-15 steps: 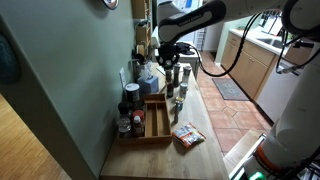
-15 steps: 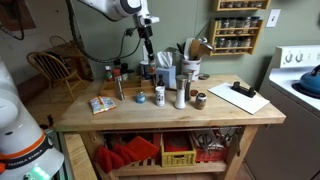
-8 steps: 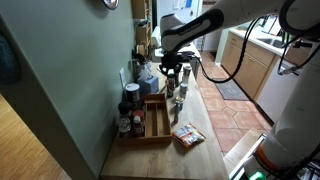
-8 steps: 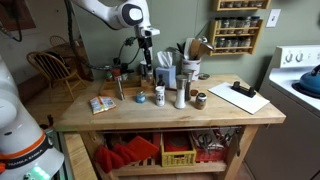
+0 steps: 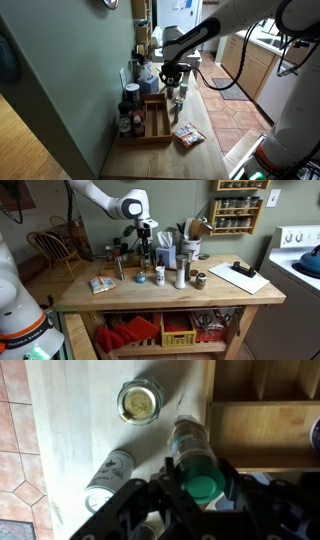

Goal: Take the spice bottle off of the spice tray

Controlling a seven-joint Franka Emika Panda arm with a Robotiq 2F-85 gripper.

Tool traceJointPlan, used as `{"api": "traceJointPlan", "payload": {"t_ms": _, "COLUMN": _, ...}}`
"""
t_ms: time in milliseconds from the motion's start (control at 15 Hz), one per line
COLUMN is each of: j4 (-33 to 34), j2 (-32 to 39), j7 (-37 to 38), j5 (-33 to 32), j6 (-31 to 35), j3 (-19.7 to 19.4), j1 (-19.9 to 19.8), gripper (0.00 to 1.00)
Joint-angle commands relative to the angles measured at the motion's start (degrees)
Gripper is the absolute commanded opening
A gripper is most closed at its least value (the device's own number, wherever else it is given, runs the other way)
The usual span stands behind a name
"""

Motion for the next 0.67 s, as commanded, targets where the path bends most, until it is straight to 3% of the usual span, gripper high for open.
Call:
{"api": "traceJointPlan", "payload": {"t_ms": 0, "j4": -4.77, "j2": -0.98, "j7": -0.37, "j5": 2.63, "j6": 4.55, "j3": -0.18, "j1": -0.72, "gripper": 0.2}}
{"api": "traceJointPlan", "payload": {"t_ms": 600, "j4": -9.43, "j2": -0.11, "j7": 0.42, "j5": 2.79, "j6": 12.94, "j3": -0.47, "j1": -0.61, "gripper": 0.2}}
